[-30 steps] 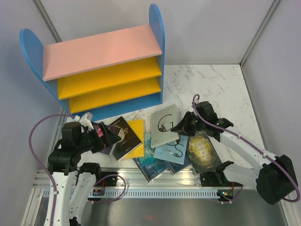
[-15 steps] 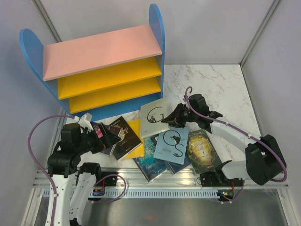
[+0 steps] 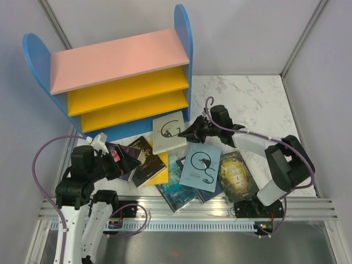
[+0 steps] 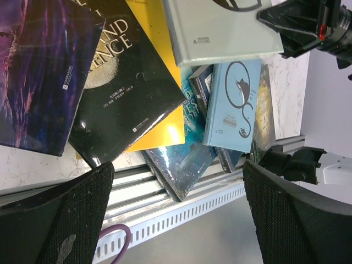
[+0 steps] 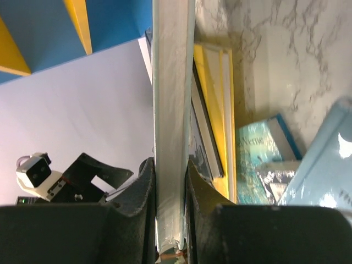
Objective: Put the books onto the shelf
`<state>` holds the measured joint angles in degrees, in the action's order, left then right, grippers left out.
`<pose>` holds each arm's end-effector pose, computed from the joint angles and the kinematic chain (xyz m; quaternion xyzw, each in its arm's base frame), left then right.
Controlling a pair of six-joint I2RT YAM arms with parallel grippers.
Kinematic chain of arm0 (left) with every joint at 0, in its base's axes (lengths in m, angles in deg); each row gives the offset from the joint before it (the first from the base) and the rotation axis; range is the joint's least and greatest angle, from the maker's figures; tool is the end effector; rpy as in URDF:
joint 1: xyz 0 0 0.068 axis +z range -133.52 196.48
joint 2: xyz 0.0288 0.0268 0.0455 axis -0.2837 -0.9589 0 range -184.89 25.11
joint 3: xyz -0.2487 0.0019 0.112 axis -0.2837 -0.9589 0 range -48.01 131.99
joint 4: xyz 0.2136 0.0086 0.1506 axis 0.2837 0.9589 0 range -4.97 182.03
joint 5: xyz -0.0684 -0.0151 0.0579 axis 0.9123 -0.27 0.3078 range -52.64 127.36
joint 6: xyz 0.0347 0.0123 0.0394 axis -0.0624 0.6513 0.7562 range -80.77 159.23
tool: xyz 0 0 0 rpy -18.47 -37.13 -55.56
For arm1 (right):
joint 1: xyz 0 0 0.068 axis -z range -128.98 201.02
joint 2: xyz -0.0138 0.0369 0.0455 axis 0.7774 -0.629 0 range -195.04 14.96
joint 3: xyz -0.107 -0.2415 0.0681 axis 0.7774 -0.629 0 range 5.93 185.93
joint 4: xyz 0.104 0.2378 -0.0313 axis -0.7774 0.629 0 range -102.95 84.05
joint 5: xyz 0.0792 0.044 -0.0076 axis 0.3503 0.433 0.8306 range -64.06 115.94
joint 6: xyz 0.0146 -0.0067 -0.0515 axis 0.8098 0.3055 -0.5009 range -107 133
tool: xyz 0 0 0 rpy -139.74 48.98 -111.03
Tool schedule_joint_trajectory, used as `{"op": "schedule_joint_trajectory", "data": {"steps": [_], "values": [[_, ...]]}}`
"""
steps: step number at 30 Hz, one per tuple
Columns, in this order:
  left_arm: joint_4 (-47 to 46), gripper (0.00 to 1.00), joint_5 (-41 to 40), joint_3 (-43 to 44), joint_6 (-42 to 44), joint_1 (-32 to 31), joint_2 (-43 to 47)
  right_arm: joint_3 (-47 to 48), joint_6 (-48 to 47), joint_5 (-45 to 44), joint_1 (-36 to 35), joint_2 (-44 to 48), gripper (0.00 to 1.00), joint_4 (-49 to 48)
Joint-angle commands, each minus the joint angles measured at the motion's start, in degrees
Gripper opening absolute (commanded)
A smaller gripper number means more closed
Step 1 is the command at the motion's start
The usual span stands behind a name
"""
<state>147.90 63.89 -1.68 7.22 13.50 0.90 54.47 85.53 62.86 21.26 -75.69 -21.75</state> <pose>0.0630 -0.0191 0.3005 -0.1292 0.8805 -0.3209 0.3242 0.2763 0.1827 0.2014 0.1644 0.8322 0.5255 0.0654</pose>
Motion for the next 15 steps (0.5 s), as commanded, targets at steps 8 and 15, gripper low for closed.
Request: {"op": "schedule_joint_trajectory", "data": {"steps": [8,15], "values": [[0.8,1.0,-1.6,1.3,-0.9,0.2,1.2,16.4,-5.6,0.6,5.4,-13.2,0.0,-2.7],[2.8,1.0,-3.0,1.7,-1.2,0.2,2.8,22.0,-4.7,0.3,8.5,-25.5,0.0,-1.1]]}}
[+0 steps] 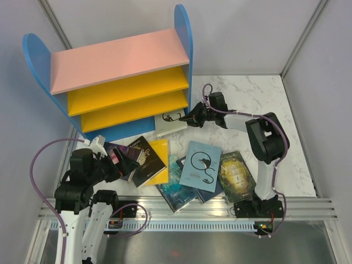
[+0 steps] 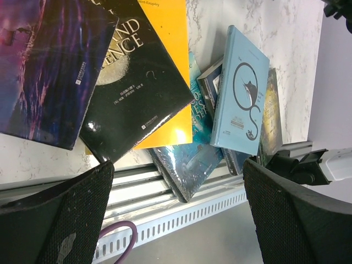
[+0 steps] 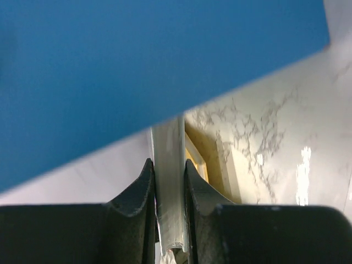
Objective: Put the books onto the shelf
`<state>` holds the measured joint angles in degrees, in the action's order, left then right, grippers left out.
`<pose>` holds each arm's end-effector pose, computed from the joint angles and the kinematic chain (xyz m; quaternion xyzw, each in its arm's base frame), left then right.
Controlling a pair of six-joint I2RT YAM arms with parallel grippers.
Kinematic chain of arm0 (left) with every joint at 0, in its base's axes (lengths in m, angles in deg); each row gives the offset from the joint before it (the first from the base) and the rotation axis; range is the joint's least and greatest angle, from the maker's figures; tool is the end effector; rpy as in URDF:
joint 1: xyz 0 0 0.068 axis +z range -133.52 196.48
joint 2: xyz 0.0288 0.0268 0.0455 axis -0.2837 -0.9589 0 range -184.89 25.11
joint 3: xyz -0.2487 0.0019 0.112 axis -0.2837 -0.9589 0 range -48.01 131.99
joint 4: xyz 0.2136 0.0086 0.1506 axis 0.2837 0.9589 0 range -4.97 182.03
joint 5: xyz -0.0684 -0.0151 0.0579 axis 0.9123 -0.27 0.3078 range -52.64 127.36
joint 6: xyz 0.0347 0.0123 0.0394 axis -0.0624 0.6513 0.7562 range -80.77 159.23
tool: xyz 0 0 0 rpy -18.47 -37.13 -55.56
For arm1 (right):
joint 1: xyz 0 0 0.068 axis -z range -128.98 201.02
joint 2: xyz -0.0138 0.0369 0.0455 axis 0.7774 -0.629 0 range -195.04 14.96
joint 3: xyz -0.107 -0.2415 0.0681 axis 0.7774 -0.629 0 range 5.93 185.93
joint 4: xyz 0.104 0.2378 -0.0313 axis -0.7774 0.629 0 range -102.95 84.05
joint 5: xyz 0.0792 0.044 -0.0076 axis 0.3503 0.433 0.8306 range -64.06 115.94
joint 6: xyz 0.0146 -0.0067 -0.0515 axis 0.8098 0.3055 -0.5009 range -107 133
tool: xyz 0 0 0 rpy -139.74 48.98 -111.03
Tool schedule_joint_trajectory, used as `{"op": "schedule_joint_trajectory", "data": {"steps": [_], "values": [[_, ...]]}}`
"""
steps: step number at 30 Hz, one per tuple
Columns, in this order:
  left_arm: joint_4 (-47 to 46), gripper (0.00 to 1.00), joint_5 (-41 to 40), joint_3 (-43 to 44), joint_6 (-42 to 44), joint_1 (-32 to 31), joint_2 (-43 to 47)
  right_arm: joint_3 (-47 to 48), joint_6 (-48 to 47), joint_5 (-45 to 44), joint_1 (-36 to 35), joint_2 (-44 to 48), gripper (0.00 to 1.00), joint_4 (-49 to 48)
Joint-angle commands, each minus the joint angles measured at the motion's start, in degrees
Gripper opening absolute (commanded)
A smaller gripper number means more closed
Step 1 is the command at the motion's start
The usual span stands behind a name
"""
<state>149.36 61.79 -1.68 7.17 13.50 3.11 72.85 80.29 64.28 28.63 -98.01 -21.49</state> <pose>0.0545 -0.0175 0.2996 -0.1358 0.8798 -0.3072 0.3362 0.3771 0.1793 0.1597 0.1893 0.8385 0.5033 0.0884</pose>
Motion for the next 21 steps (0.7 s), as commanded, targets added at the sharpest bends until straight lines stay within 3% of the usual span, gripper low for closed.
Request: {"op": "schedule_joint_trajectory", "data": {"steps": [1,2,3,11,16,21], "values": [[1.5,1.0,-1.0,2.1,-1.2,0.2,0.7,4.6,0.8,-1.1,1.3,-5.7,0.01,-1.0],[1.8,1.0,-1.2,2.1,-0.9,0.2,0.7,4.9,1.4,-0.9,1.6,-6.9,0.17,-1.0],[2.0,1.0,-1.5,2.2,-0.7,0.2,0.8,5.2,1.6,-0.8,1.6,-7.9,0.26,-1.0],[2.4,1.0,-1.8,1.8,-0.4,0.2,0.5,1.7,3.4,-1.3,3.4,-12.2,0.69,-1.5],[2.2,1.0,-1.7,1.5,-0.1,0.2,0.3,-3.0,2.2,-1.9,5.1,-10.3,0.78,-1.1],[2.0,1.0,-1.7,1.5,-0.1,0.2,0.4,-4.3,-2.9,-2.4,5.5,-5.5,0.8,3.6]]}}
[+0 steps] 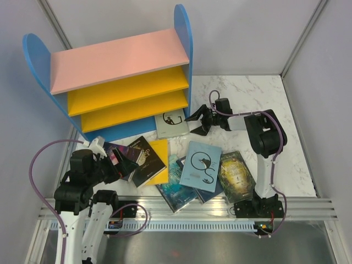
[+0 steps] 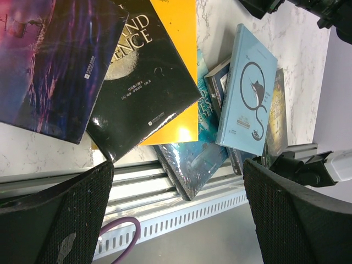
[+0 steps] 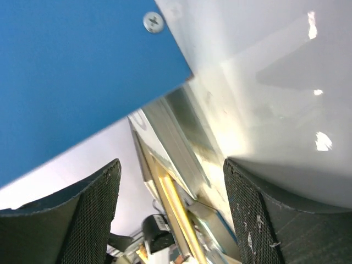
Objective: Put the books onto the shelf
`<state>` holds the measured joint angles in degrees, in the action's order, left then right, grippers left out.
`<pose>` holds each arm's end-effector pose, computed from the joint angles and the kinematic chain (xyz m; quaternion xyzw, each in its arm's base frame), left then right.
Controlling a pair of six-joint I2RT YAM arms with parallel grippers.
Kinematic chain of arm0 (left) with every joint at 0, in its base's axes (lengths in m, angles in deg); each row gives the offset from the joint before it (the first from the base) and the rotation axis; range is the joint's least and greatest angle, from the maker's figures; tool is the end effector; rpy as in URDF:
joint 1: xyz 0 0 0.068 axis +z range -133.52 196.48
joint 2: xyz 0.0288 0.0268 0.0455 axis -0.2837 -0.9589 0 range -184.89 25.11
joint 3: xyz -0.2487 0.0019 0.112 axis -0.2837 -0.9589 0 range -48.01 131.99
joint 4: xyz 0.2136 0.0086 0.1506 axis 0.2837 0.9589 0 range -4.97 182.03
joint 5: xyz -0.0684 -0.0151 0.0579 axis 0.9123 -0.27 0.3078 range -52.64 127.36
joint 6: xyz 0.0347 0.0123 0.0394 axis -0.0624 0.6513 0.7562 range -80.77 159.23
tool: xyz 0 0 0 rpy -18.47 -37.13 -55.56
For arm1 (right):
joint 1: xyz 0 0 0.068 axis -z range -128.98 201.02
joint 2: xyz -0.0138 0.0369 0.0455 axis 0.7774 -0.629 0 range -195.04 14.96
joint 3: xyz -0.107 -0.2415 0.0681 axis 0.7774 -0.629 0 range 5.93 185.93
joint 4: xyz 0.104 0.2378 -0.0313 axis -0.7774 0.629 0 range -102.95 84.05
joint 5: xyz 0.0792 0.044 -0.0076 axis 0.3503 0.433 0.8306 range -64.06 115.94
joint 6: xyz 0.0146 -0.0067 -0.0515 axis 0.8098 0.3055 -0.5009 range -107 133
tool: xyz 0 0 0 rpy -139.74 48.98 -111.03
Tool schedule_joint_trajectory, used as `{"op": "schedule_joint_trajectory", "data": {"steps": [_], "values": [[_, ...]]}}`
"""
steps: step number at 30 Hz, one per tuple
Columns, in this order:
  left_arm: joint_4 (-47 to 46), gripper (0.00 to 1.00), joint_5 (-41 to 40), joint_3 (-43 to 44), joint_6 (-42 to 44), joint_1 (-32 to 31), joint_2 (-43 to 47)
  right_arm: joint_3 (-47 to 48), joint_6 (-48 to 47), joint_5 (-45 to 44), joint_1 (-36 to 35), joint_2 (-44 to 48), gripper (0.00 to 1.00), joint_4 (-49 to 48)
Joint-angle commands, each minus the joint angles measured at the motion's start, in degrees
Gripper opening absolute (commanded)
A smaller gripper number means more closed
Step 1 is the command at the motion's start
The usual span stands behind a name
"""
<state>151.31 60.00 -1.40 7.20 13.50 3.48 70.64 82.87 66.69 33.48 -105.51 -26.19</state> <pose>0.0509 -0.0163 0.2981 -0.1457 0.8850 -0.2922 0.3318 0.3893 0.1475 0.1040 0.2526 0.8320 0.4911 0.0525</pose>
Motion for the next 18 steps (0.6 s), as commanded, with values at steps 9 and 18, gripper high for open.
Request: {"op": "schedule_joint_trajectory", "data": {"steps": [9,18], "values": [[0.3,1.0,0.2,0.3,-0.6,0.2,1.4,-7.0,-17.1,-11.8,-0.3,13.1,0.71,21.5],[0.3,1.0,0.6,-0.8,-1.0,0.2,2.7,-10.4,-14.2,-18.2,-15.1,17.1,0.17,21.3]]}}
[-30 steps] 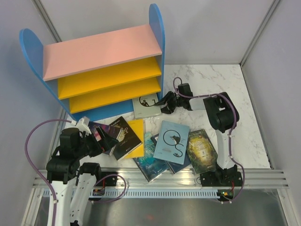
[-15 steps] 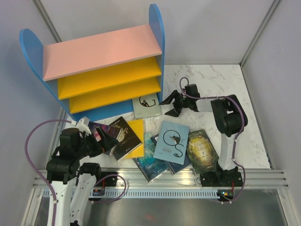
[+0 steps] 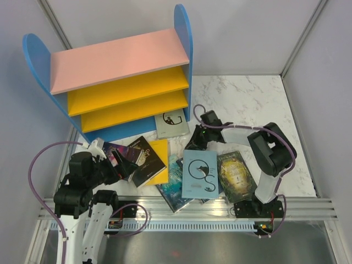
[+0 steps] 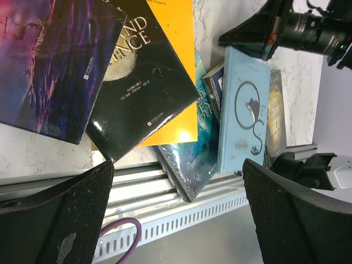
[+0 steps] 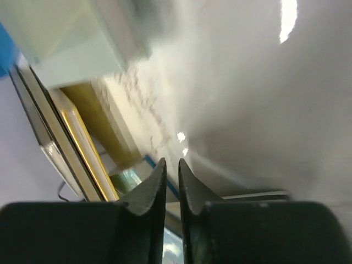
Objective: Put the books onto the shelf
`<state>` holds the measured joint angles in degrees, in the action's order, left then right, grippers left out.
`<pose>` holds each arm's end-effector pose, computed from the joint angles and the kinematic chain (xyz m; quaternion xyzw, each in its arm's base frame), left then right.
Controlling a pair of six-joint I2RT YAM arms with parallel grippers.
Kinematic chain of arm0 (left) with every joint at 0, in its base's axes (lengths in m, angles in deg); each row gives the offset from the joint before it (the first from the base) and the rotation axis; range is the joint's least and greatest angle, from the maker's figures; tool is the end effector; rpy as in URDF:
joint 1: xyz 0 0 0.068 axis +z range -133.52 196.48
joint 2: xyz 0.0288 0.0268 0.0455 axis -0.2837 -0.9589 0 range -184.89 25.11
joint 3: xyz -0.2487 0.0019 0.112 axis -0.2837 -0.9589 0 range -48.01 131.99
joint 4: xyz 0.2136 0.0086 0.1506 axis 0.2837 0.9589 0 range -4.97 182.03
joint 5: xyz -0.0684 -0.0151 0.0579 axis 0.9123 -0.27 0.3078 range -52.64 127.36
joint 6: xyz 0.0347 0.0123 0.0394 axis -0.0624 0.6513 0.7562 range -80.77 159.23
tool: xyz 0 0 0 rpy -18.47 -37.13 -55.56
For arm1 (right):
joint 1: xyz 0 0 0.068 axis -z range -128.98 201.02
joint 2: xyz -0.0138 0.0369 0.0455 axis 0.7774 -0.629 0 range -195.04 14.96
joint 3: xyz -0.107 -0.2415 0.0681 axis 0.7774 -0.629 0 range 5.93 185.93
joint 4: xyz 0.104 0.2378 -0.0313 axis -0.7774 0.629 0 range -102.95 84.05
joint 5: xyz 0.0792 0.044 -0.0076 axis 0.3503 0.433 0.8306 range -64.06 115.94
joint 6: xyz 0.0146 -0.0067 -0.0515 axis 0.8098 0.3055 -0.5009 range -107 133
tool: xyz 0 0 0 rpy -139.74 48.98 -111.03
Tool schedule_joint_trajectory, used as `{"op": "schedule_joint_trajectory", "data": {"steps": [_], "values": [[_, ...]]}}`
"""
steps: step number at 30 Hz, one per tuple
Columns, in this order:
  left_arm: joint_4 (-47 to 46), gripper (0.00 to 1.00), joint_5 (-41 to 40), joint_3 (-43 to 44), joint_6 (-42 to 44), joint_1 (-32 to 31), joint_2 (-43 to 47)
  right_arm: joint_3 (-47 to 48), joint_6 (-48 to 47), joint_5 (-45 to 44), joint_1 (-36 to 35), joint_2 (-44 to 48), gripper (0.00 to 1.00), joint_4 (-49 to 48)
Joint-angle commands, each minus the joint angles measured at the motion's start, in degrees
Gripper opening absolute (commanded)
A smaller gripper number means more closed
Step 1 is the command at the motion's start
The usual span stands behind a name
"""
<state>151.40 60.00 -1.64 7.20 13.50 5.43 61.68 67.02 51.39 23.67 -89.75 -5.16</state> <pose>0.0450 -0.0160 0.2978 -0.1418 0.8801 -0.2948 0.3442 0.3049 0.1750 0.1346 0.1542 0.9240 0.3419 0.0740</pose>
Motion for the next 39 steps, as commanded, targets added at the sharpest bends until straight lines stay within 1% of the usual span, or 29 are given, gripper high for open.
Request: {"op": "schedule_joint_trajectory", "data": {"steps": [1,2,3,4,6,10,11,17,25,33,39], "values": [[0.3,1.0,0.7,-0.6,-1.1,0.2,1.0,-1.7,2.7,-2.8,-7.5,0.8,0.12,-0.7],[0.5,1.0,0.6,-0.5,-1.1,0.2,1.1,-2.0,4.1,-2.8,-8.3,0.4,0.08,-3.1],[0.5,1.0,0.7,-0.5,-1.0,0.2,1.4,-2.7,5.6,-2.8,-8.8,-0.8,0.07,-4.5],[0.5,1.0,0.6,-0.5,-1.1,0.2,1.6,-3.0,7.6,-2.5,-9.2,-1.4,0.03,-6.7],[1.0,1.0,0.6,-0.4,-1.1,0.2,2.2,-2.3,8.5,-3.2,-9.2,-3.2,0.0,-7.4],[1.8,1.0,0.3,-0.5,-1.2,0.2,3.1,0.4,10.4,-4.9,-9.2,-6.4,0.0,-7.4],[2.0,1.0,0.1,-0.4,-1.2,0.2,3.2,0.8,12.5,-5.1,-9.2,-7.0,0.0,-7.4],[3.6,1.0,-0.5,-0.1,-0.6,0.2,3.8,1.8,22.1,-7.1,-9.1,-11.0,0.0,-15.3],[4.9,1.0,-1.4,1.3,1.3,0.2,2.9,4.6,34.4,-11.1,-7.3,-15.0,0.0,-19.2],[5.2,1.0,-1.5,1.1,3.1,0.2,1.8,6.8,40.9,-14.1,-4.6,-16.7,0.0,-19.6],[5.1,1.0,-1.6,0.8,4.3,0.2,1.0,9.2,43.8,-12.9,-4.3,-19.5,0.0,-21.5]]}}
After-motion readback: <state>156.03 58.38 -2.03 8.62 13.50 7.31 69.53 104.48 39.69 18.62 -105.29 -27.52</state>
